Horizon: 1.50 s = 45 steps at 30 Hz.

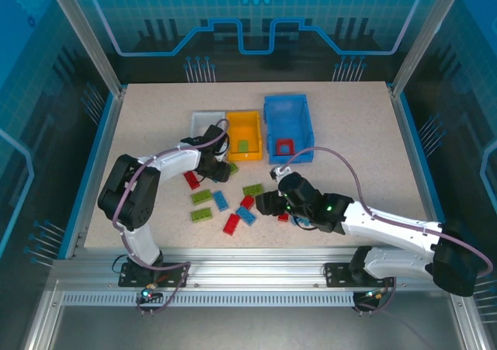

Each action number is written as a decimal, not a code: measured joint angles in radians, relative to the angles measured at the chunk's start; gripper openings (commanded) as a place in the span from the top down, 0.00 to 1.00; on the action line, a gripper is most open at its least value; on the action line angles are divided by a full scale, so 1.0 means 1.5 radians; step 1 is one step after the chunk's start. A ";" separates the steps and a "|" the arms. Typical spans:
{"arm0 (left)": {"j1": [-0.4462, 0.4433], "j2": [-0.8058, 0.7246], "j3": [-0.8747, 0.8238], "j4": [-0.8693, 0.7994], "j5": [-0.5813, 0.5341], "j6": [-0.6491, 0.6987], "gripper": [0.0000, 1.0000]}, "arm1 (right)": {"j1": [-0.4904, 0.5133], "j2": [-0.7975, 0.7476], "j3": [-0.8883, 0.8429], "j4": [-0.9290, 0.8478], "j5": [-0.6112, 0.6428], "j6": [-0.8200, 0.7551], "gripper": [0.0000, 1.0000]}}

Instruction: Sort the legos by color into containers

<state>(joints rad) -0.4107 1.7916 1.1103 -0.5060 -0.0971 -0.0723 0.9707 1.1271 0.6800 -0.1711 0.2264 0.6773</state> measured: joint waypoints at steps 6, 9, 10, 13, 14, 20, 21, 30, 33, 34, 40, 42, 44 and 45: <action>0.000 0.002 0.000 0.008 0.011 -0.005 0.65 | 0.000 -0.001 0.000 0.000 0.001 0.002 0.37; 0.000 0.001 -0.001 0.012 0.011 -0.015 0.66 | 0.000 -0.002 0.000 0.000 0.002 0.002 0.37; -0.001 -0.002 -0.003 0.012 0.011 -0.019 0.66 | 0.000 -0.002 0.000 0.000 0.004 0.002 0.37; -0.005 -0.036 -0.028 0.007 0.005 -0.037 0.66 | 0.000 -0.012 0.000 -0.002 0.006 0.002 0.37; -0.007 -0.061 -0.039 0.000 0.001 -0.044 0.66 | 0.000 -0.017 0.000 -0.002 0.006 0.002 0.37; -0.001 -0.203 -0.018 -0.056 -0.012 -0.076 0.63 | -0.013 -0.025 0.022 0.003 -0.001 -0.003 0.35; 0.004 -0.206 0.002 -0.065 -0.012 -0.076 0.63 | -0.020 -0.022 0.031 0.007 -0.002 -0.003 0.35; 0.083 -0.070 0.185 -0.084 -0.012 -0.108 0.64 | -0.056 0.033 0.130 0.031 -0.017 -0.003 0.35; 0.108 -0.003 0.228 -0.084 -0.011 -0.117 0.64 | -0.059 0.042 0.151 0.036 -0.019 -0.003 0.35; 0.114 0.019 0.241 -0.084 -0.008 -0.123 0.64 | -0.060 0.044 0.153 0.038 -0.020 -0.003 0.35; 0.138 0.130 0.316 -0.085 0.022 -0.146 0.64 | -0.065 0.052 0.154 0.038 -0.021 0.000 0.35; 0.140 0.155 0.337 -0.085 0.032 -0.154 0.64 | -0.067 0.053 0.154 0.038 -0.024 0.002 0.35; 0.141 0.170 0.349 -0.084 0.041 -0.163 0.62 | -0.070 0.053 0.154 0.038 -0.025 0.002 0.35; 0.141 0.174 0.352 -0.083 0.046 -0.166 0.60 | -0.072 0.053 0.154 0.038 -0.029 0.002 0.35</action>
<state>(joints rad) -0.1993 2.0533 1.6382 -0.6308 -0.0280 -0.3210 0.8627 1.2068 0.9108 -0.1139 0.1833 0.6807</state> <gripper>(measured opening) 0.378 0.654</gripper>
